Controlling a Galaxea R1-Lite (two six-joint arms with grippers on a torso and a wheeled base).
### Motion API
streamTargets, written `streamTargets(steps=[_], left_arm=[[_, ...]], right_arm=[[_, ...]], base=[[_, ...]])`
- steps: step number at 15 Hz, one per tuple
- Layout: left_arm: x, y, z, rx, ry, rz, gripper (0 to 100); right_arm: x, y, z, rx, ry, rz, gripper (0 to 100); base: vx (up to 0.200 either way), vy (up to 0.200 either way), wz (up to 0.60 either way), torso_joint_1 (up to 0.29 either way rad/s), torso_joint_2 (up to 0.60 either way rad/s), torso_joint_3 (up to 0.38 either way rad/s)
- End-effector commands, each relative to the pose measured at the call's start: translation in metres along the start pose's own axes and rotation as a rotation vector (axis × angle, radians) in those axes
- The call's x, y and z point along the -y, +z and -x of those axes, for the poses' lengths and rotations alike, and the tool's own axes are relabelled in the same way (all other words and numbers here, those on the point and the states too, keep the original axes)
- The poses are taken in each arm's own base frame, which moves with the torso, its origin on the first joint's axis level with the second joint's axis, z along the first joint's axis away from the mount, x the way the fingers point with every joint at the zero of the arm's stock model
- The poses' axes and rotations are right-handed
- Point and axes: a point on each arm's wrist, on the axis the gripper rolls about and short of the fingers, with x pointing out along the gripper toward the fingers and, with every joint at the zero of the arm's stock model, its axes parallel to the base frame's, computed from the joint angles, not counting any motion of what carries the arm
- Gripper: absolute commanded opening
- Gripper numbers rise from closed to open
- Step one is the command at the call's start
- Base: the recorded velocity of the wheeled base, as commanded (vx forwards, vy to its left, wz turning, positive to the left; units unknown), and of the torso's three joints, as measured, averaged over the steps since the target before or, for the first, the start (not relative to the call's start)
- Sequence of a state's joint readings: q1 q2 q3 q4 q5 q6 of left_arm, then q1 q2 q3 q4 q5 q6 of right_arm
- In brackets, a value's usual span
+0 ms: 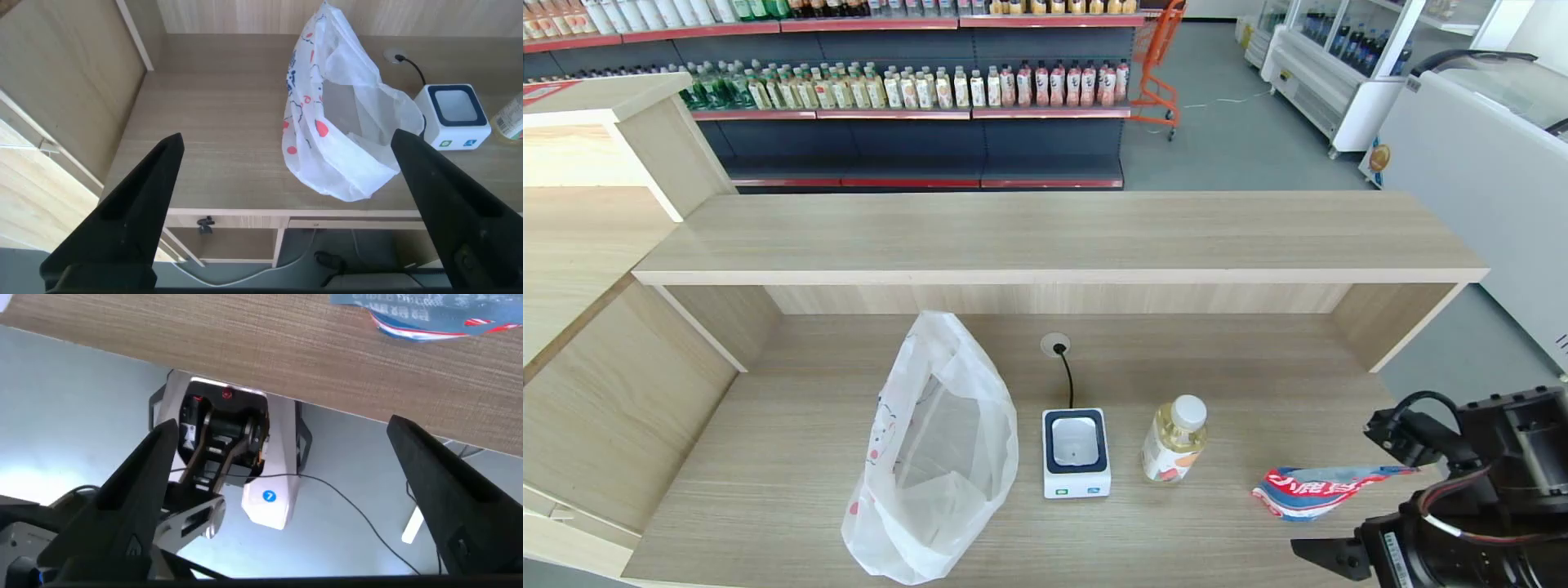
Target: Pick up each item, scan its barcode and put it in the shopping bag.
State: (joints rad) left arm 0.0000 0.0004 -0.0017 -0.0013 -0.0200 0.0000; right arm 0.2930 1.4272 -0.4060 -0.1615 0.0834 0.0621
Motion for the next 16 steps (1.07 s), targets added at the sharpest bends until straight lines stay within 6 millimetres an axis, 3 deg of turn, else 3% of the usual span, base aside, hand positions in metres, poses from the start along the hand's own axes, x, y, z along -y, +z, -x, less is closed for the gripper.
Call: streamTargets(steps=[1, 7, 11, 16], left_arm=[[0.0, 0.0, 0.0, 0.001, 0.0, 0.0, 100], [0.0, 0.0, 0.0, 0.001, 0.0, 0.0, 100], [0.0, 0.0, 0.0, 0.001, 0.0, 0.0, 100], [0.0, 0.0, 0.0, 0.001, 0.0, 0.0, 100]], right_arm=[[-0.005, -0.003, -0.041, -0.099, -0.026, 0.03, 100], [-0.026, 0.002, -0.081, -0.031, -0.035, 0.108, 100], [-0.031, 0.006, -0.109, 0.069, -0.145, 0.13, 100], [-0.042, 0.01, -0.13, 0.176, -0.13, 0.141, 100]], base=[[0.0, 0.0, 0.0, 0.0, 0.0, 0.0], [0.0, 0.0, 0.0, 0.0, 0.0, 0.0], [0.0, 0.0, 0.0, 0.0, 0.0, 0.0], [0.0, 0.0, 0.0, 0.0, 0.0, 0.0]])
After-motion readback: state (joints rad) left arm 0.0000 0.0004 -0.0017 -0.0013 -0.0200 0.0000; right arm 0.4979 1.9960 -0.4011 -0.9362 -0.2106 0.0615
